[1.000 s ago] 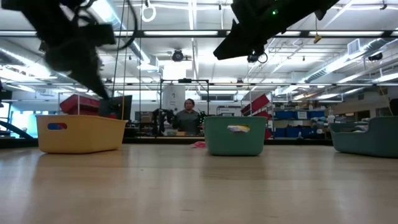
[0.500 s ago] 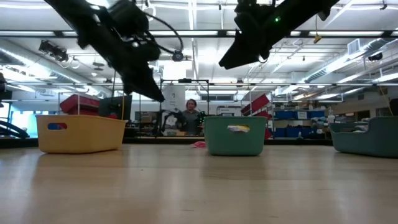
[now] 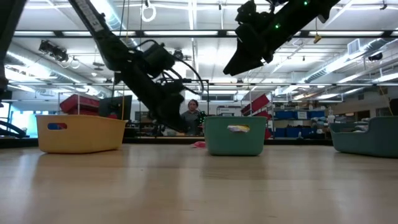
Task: Sort candy
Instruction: Put the red candy pack into the yellow bin
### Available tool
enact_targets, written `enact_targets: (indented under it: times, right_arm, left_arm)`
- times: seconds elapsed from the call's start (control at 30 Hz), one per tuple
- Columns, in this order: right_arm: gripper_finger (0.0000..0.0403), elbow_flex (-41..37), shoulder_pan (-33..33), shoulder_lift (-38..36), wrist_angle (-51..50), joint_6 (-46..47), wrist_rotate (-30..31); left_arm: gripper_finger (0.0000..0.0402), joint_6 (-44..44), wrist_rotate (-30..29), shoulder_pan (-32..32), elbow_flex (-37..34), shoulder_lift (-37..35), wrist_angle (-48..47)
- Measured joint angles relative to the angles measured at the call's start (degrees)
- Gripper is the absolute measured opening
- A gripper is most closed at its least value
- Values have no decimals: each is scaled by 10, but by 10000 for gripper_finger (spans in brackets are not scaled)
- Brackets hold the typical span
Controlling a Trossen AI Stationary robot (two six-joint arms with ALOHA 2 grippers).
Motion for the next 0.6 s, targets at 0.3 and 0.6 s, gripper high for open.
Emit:
enact_targets:
  times: [0.3,0.6]
  right_arm:
    - [227,0,-1,0,-12,0,0]
    - [213,0,-1,0,-17,0,0]
  left_arm:
    - [178,26,12,2,64,100,6]
    - [162,31,7,2,84,140,43]
